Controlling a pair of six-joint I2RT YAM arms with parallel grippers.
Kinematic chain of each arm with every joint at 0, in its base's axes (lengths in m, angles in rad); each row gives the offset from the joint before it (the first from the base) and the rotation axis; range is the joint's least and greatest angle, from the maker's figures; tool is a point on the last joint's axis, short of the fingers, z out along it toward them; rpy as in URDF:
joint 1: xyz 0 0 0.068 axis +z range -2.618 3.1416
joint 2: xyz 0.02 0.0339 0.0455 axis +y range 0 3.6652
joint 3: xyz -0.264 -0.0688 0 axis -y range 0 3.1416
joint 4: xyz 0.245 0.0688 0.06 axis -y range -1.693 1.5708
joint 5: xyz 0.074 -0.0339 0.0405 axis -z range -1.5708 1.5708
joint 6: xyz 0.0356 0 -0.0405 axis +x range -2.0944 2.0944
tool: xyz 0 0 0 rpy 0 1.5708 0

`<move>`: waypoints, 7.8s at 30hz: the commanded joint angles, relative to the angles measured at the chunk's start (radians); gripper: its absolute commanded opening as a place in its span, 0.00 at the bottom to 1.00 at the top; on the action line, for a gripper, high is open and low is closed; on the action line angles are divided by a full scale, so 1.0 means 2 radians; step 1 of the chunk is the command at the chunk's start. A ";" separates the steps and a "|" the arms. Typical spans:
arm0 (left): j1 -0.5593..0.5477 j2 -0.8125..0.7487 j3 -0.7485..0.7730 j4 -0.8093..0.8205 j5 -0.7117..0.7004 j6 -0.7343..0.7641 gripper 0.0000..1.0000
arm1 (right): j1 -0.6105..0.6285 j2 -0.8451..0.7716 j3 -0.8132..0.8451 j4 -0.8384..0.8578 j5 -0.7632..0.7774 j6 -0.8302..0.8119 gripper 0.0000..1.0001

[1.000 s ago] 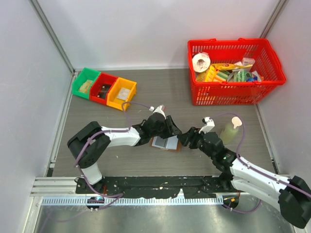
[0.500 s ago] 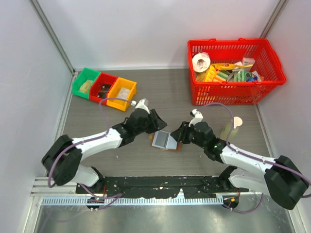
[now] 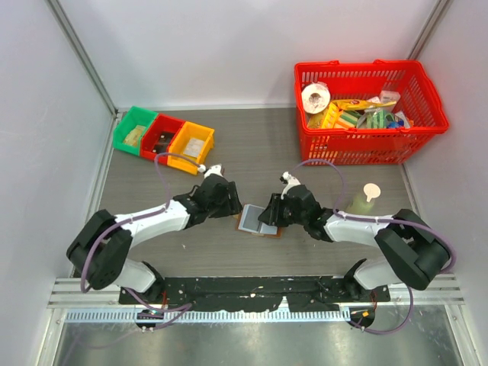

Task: Take the credit cards out of the card holder
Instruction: Remove the credit card from the card holder.

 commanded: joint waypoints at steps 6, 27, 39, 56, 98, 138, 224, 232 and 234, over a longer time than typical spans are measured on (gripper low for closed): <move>0.001 0.067 0.040 -0.014 0.007 0.038 0.46 | -0.002 0.016 -0.008 0.025 -0.003 0.003 0.36; -0.010 -0.064 -0.071 0.024 -0.002 -0.055 0.00 | 0.074 0.087 0.178 -0.200 0.112 -0.066 0.70; -0.022 -0.076 -0.085 0.030 -0.005 -0.068 0.00 | 0.126 0.150 0.243 -0.275 0.187 -0.069 0.70; -0.024 -0.074 -0.104 0.030 -0.009 -0.061 0.00 | 0.126 0.127 0.256 -0.328 0.222 -0.093 0.68; -0.024 -0.048 -0.125 0.071 0.000 -0.061 0.00 | 0.146 0.116 0.302 -0.423 0.342 -0.091 0.83; -0.028 -0.101 0.040 0.004 0.011 -0.042 0.60 | -0.007 0.040 0.174 -0.241 0.025 -0.146 0.36; -0.041 0.161 -0.094 0.460 0.061 -0.249 0.17 | -0.058 0.060 0.002 -0.035 -0.058 -0.003 0.19; -0.041 0.141 -0.111 0.449 0.058 -0.228 0.00 | -0.080 0.033 0.009 -0.054 -0.056 -0.012 0.20; -0.041 0.136 -0.116 0.444 0.059 -0.223 0.00 | -0.086 0.035 0.012 -0.053 -0.064 -0.015 0.20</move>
